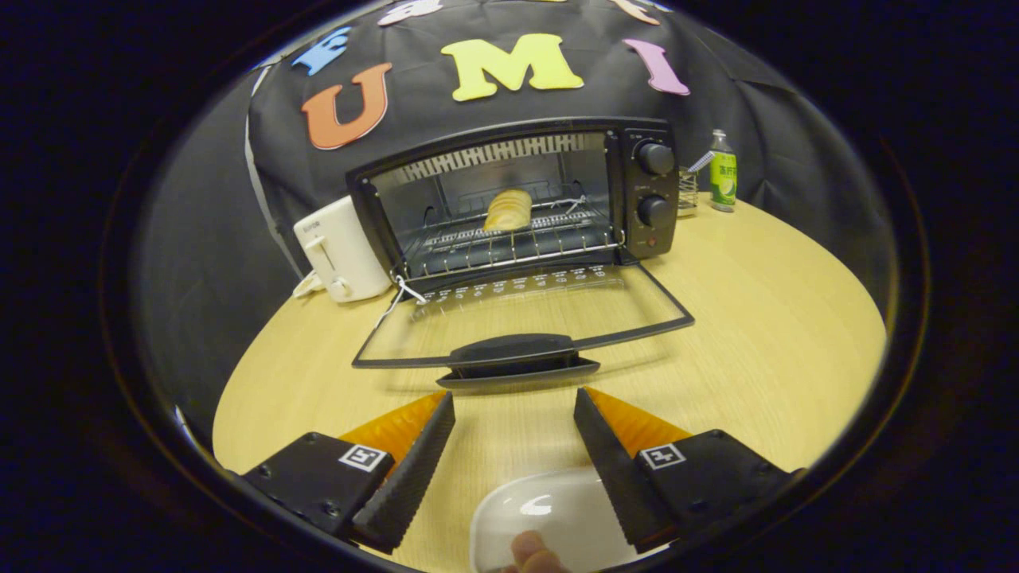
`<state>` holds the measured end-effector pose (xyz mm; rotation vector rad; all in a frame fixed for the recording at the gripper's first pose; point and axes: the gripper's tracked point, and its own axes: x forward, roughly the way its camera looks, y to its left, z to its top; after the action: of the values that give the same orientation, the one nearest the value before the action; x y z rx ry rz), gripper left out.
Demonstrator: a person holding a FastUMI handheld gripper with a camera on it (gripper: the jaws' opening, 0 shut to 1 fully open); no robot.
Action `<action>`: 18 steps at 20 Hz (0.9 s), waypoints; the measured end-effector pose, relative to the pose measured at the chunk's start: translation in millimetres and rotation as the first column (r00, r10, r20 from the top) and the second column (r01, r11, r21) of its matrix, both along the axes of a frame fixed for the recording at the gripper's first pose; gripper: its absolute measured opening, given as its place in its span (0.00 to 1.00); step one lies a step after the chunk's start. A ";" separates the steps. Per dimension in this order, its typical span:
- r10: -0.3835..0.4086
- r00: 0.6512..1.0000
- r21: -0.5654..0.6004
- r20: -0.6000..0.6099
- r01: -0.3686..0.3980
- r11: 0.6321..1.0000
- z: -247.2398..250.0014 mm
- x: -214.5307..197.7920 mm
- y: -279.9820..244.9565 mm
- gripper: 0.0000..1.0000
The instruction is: Open the toaster oven, put the food inside, and close the toaster oven door.
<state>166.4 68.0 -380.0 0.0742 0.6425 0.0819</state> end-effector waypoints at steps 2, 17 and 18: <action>0.005 1.000 0.001 0.004 -0.005 1.000 -3.8 6.9 1.9 1.00; -0.027 0.991 -0.066 0.130 0.036 0.997 35.4 24.5 -7.6 1.00; -0.041 0.992 -0.057 0.118 0.048 0.997 31.1 21.8 -8.2 1.00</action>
<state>188.3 59.8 -348.9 0.0256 0.5260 0.0232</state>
